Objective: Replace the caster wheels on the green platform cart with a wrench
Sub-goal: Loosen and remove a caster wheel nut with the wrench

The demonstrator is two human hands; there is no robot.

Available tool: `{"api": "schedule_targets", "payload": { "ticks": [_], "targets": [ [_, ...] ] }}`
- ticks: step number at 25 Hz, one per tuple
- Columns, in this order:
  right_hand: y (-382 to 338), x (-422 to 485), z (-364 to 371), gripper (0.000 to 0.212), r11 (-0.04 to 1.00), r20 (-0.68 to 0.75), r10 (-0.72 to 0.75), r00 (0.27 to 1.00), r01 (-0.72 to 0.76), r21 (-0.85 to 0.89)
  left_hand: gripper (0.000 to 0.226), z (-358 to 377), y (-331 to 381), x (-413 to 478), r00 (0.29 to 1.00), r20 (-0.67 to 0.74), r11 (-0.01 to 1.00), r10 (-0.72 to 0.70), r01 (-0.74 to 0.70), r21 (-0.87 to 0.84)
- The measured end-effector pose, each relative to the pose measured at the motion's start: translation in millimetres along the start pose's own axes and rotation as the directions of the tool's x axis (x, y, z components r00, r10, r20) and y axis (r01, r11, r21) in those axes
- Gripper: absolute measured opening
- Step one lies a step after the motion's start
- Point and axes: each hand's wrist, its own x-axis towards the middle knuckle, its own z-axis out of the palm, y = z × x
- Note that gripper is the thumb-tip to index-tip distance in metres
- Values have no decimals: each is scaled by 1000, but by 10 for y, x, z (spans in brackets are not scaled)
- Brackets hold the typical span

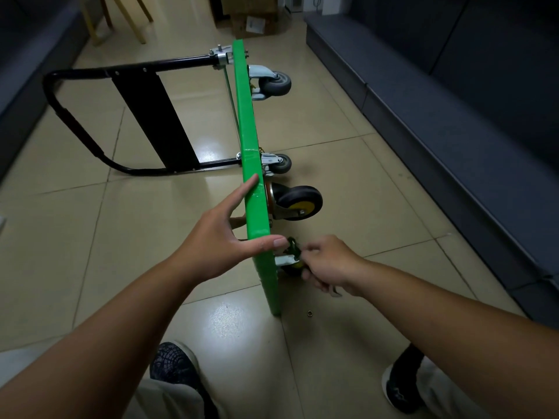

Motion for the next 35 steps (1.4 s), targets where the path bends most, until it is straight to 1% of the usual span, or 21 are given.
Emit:
{"api": "schedule_targets", "payload": {
  "ticks": [1, 3, 5, 7, 11, 15, 19, 21, 23, 25, 26, 27, 29, 31, 33, 35],
  "targets": [
    [-149, -45, 37, 24, 995, -13, -34, 999, 35, 90, 110, 0, -3, -1, 1000, 1, 1000, 0, 0, -1],
    [-370, -120, 84, 29, 982, -31, -73, 997, 77, 171, 109, -2, -14, -4, 1000, 2, 1000, -3, 3, -3],
    [-471, -167, 102, 33, 977, -34, -73, 997, 78, 200, 108, -4, -19, -2, 1000, 2, 1000, -2, 2, -2],
    [-489, -191, 122, 34, 969, 3, -81, 997, 78, 235, 109, -9, -24, 0, 1000, 5, 1000, 0, -1, 5],
    [-444, -191, 143, 26, 947, 95, -194, 976, 161, 278, 110, -14, -35, -5, 1000, 6, 999, 6, -7, 32],
    [-304, -168, 178, 26, 937, 134, -291, 947, 254, 242, 107, -24, -64, -11, 1000, -2, 999, 21, -21, 28],
    [-117, -103, 295, 31, 918, 57, -380, 923, 369, 144, 107, -25, -73, -4, 1000, 6, 998, 12, -12, 65],
    [-36, -85, 373, 35, 892, 31, -432, 901, 422, 162, 107, -30, -69, -4, 1000, 12, 997, 3, -4, 76],
    [-15, -106, 435, 36, 874, -5, -450, 893, 442, 201, 108, -39, -69, 5, 1000, 17, 997, 7, -8, 74],
    [-79, -105, 408, 32, 881, -42, -400, 915, 397, 256, 108, -51, -73, 7, 1000, 14, 996, 28, -29, 80],
    [-131, -95, 356, 28, 890, -43, -353, 935, 349, 294, 108, -52, -68, 12, 999, 15, 997, 32, -33, 76],
    [-191, -74, 290, 26, 894, -20, -293, 956, 281, 348, 109, -52, -58, 19, 999, 14, 997, 29, -30, 65],
    [-340, -45, 154, 28, 880, 72, -155, 985, 105, 464, 110, -47, -42, 31, 999, 15, 998, 31, -31, 53],
    [-485, -39, 69, 19, 839, 142, -72, 987, -17, 543, 111, -37, -29, 41, 999, 22, 997, 40, -41, 67],
    [-574, -40, 40, 20, 836, 187, -57, 981, -56, 547, 110, -32, -16, 34, 999, 19, 996, 44, -45, 76],
    [-636, -44, 18, 18, 886, 226, -65, 972, -48, 462, 110, -23, -21, 24, 999, 15, 996, 52, -53, 78]
  ]
}}
